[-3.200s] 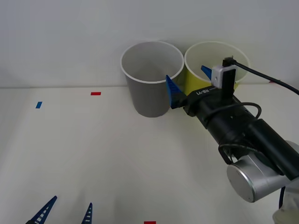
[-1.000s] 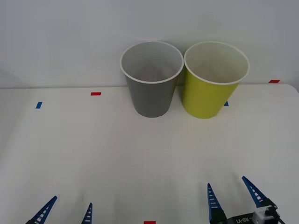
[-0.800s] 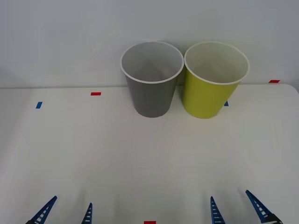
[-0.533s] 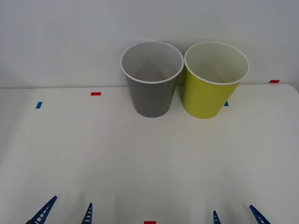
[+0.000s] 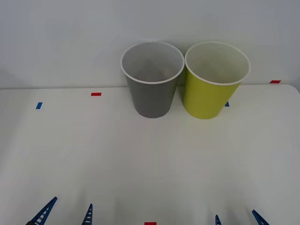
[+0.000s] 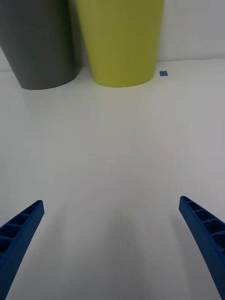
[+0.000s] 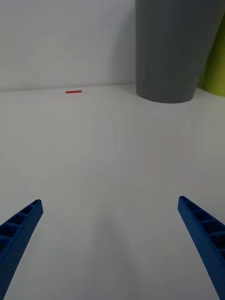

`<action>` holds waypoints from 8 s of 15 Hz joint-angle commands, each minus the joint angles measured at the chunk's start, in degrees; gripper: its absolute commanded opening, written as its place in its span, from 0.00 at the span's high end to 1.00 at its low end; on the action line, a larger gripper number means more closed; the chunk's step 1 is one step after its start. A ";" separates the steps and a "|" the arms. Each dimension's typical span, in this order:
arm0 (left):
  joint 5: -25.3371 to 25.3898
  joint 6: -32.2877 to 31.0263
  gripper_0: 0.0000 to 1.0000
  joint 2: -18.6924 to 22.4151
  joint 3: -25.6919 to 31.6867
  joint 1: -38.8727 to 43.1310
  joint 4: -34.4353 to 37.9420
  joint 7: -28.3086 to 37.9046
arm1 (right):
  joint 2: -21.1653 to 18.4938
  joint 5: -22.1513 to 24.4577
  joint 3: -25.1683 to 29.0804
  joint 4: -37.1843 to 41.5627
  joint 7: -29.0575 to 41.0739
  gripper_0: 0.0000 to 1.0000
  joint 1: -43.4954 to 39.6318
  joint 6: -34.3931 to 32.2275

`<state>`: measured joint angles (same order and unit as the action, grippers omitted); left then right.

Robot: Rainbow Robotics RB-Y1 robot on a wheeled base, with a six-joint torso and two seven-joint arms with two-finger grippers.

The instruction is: Put cans in the gray bin and PET bottles in the light green bin.

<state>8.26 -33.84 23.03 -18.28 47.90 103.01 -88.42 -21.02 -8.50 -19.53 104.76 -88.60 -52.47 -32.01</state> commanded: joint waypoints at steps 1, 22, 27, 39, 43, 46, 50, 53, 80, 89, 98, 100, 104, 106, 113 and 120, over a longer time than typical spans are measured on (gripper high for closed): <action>0.00 0.00 0.00 0.00 0.00 0.00 0.00 0.00 | 0.01 -0.02 0.02 0.01 0.01 0.00 0.00 0.01; 0.00 0.00 0.00 0.00 0.00 0.00 0.00 0.00 | 0.01 -0.02 0.02 0.01 0.01 0.00 0.00 0.01; 0.00 0.00 0.00 0.00 0.00 0.00 0.00 0.00 | 0.01 -0.02 0.02 0.01 0.01 0.00 0.00 0.01; 0.00 0.00 0.00 0.00 0.00 0.00 0.00 0.00 | 0.01 -0.02 0.02 0.01 0.01 0.00 0.00 0.01; 0.00 0.00 0.00 0.00 0.00 0.00 0.00 0.00 | 0.01 -0.02 0.02 0.01 0.01 0.00 0.00 0.01; 0.00 0.00 0.00 0.00 0.00 0.00 0.00 0.00 | 0.01 -0.02 0.02 0.01 0.01 0.00 0.00 0.01; 0.00 0.00 0.00 0.00 0.00 0.00 0.00 0.00 | 0.01 -0.02 0.02 0.01 0.01 0.00 0.00 0.01; 0.00 0.00 0.00 0.00 0.00 0.00 0.00 0.00 | 0.01 -0.02 0.02 0.01 0.01 0.00 0.00 0.01; 0.00 0.00 0.00 0.00 0.00 0.00 0.00 0.00 | 0.01 -0.02 0.02 0.01 0.01 0.00 0.00 0.01; 0.00 0.00 0.00 0.00 0.00 0.00 0.00 0.00 | 0.01 -0.02 0.02 0.01 0.01 0.00 0.00 0.01; 0.00 0.00 0.00 0.00 0.00 0.00 0.00 0.00 | 0.01 -0.02 0.02 0.01 0.01 0.00 0.00 0.01; 0.00 0.00 0.00 0.00 0.00 0.00 0.00 0.00 | 0.01 -0.02 0.02 0.01 0.01 0.00 0.00 0.01; 0.00 0.00 0.00 0.00 0.00 0.00 0.00 0.00 | 0.01 -0.02 0.02 0.01 0.01 0.00 0.00 0.01; 0.00 0.00 0.00 0.00 0.00 0.00 0.00 0.00 | 0.01 -0.02 0.02 0.01 0.01 0.00 0.00 0.01; 0.00 0.00 0.00 0.00 0.00 0.00 0.00 0.00 | 0.01 -0.02 0.02 0.01 0.01 0.00 0.00 0.01; 0.00 0.00 0.00 0.00 0.00 0.00 0.00 0.00 | 0.01 -0.02 0.02 0.01 0.01 0.00 0.00 0.01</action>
<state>8.26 -33.84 23.03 -18.28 47.90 103.01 -88.42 -21.01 -8.53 -19.51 104.77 -88.59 -52.47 -31.99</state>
